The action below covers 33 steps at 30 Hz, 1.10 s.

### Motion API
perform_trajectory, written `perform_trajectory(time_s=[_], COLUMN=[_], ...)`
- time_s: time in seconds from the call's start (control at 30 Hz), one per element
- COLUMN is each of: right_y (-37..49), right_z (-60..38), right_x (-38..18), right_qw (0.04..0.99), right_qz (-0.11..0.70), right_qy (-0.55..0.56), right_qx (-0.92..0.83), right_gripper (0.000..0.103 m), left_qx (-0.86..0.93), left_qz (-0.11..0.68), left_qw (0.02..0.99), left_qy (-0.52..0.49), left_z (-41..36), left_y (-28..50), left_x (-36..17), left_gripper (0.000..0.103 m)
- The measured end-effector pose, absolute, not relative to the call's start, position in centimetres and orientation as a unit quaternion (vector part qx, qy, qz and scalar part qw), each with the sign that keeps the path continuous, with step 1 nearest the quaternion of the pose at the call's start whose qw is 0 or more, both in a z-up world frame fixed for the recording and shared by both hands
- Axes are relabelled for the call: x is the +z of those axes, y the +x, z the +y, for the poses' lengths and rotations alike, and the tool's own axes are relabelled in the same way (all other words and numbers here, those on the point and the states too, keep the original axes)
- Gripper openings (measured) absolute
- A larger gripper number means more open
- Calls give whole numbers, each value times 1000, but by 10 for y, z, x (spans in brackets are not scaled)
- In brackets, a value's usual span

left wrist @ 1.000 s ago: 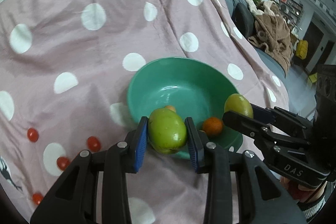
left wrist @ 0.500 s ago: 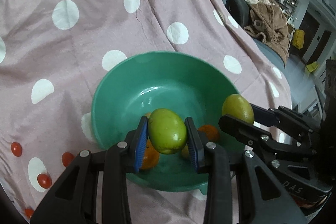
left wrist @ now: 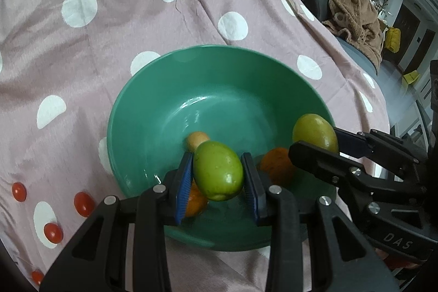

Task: Organize fruits
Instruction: 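Lower both fruits into the green bowl and open both grippers, then grasp a red cherry tomato with the left gripper while the right gripper grasps another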

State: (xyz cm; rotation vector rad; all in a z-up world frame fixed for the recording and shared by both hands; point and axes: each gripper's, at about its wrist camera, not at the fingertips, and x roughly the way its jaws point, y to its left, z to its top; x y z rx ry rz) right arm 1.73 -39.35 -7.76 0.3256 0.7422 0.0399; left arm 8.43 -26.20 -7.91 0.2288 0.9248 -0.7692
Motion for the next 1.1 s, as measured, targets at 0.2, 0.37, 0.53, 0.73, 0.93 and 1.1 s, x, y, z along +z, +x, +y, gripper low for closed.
perform_trajectory(time_s=[0.2,0.37,0.53,0.73,0.93,1.1], right_y=[19,16,11,0,-8,-15], right_z=[-390,-391,-389,-377,-361,-339], right_x=[-78,-73,-68,-56,-49,-48], right_qw=[916,918,920,924,922,919], right_qz=[366,366,363,353,356,362], right_qy=[161,150,148,145,142,135], right_qx=[20,6,5,30,48,82], right_gripper=[38,44,46,46,46,46], left_qx=[-351,-348,-343,-312,-243,-178], left_qz=[429,429,413,407,438,458], left_qw=[825,829,840,855,865,871], left_qy=[110,94,80,72,35,-14], left_z=[-261,-252,-232,-188,-118,-53], left_y=[84,86,74,54,43,30], left_x=[-78,-74,-60,-52,-64,-67], left_gripper=[48,63,70,78,78,78])
